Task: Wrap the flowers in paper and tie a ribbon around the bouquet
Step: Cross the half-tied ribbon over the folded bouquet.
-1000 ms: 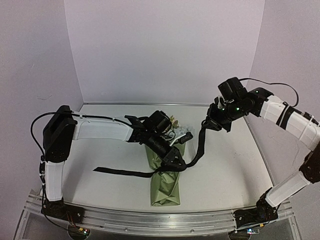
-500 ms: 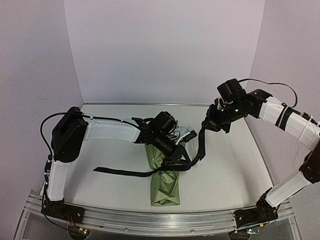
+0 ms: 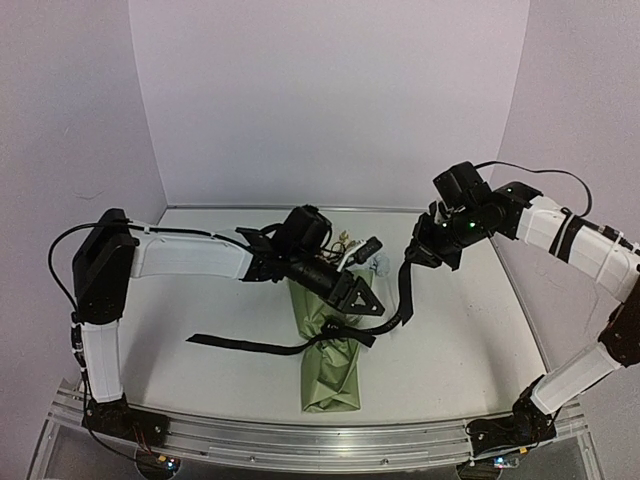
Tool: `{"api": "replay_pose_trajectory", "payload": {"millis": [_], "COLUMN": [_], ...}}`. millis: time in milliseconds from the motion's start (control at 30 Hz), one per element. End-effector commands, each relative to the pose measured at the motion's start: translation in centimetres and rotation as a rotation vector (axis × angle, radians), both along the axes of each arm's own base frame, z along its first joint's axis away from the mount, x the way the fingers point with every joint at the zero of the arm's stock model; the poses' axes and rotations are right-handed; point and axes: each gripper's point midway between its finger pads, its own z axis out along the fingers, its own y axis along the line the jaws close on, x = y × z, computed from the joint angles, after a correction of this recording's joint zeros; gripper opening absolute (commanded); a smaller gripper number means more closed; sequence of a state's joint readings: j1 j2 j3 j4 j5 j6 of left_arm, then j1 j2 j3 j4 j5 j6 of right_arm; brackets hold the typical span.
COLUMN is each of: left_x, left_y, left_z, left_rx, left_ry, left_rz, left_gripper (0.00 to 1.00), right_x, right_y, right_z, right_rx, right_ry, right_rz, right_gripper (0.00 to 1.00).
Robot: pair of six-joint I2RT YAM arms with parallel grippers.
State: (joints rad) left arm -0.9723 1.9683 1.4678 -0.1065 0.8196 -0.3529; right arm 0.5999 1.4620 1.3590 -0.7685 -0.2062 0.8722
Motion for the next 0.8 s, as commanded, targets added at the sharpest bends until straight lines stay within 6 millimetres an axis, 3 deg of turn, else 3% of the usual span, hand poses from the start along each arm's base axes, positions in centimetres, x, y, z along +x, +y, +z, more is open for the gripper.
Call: {"api": "replay_pose_trajectory", "payload": {"millis": [0, 167, 300, 500, 667, 767], "left_x": [2.0, 5.7, 5.9, 5.0, 4.6, 3.2], "left_y": [2.4, 7.5, 9.9, 10.6, 9.6, 8.4], "left_z": [6.9, 7.8, 7.4, 7.0, 8.0, 8.7], "left_rx": [-0.174, -0.189, -0.19, -0.192, -0.268, -0.309], "left_ry": [-0.023, 0.017, 0.01, -0.112, -0.218, -0.309], "left_rz": [0.066, 0.231, 0.238, 0.182, 0.137, 0.075], "left_gripper": [0.66, 0.6, 0.59, 0.55, 0.56, 0.57], "right_x": [0.4, -1.3, -4.6, -8.6, -11.2, -11.9], "right_y": [1.7, 8.0, 12.0, 12.3, 12.0, 11.6], "right_z": [1.9, 4.0, 6.4, 8.7, 10.1, 10.5], "right_rx": [0.05, 0.123, 0.167, 0.167, 0.212, 0.224], "right_ry": [-0.029, -0.017, -0.042, -0.092, -0.097, -0.103], "right_rz": [0.048, 0.274, 0.481, 0.622, 0.709, 0.731], "right_gripper": [0.0, 0.0, 0.0, 0.0, 0.0, 0.0]}}
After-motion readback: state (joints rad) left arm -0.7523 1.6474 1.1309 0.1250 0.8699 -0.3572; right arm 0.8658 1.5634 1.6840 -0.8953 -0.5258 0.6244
